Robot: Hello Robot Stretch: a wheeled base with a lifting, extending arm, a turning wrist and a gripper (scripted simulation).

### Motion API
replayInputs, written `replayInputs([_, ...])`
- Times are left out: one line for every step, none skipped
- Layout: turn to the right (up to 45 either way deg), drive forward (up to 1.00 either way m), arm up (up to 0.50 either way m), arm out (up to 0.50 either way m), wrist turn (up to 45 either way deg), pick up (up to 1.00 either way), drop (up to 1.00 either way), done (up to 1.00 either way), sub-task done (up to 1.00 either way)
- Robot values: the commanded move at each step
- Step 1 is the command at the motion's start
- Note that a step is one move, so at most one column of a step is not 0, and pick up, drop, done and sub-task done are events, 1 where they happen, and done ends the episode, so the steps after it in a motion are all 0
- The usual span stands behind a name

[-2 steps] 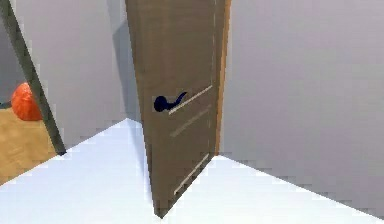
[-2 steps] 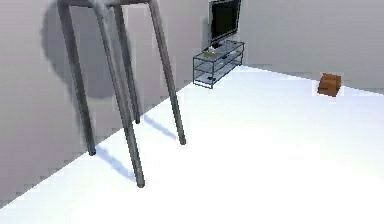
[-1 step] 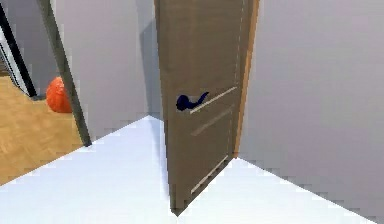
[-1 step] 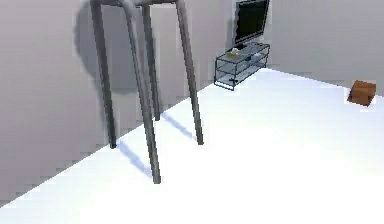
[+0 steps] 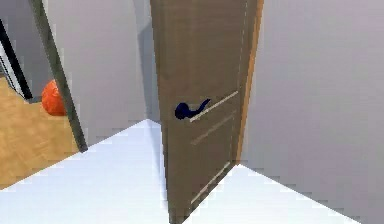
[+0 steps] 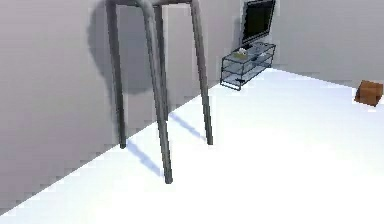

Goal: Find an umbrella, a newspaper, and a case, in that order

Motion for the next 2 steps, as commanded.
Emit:
replayInputs([-45.0, 0.00, 0.00, 0.00, 0.0, 0.00, 0.00, 0.00, 0.00])
replayInputs([-3.0, 0.00, 0.00, 0.00, 0.0, 0.00, 0.00, 0.00, 0.00])
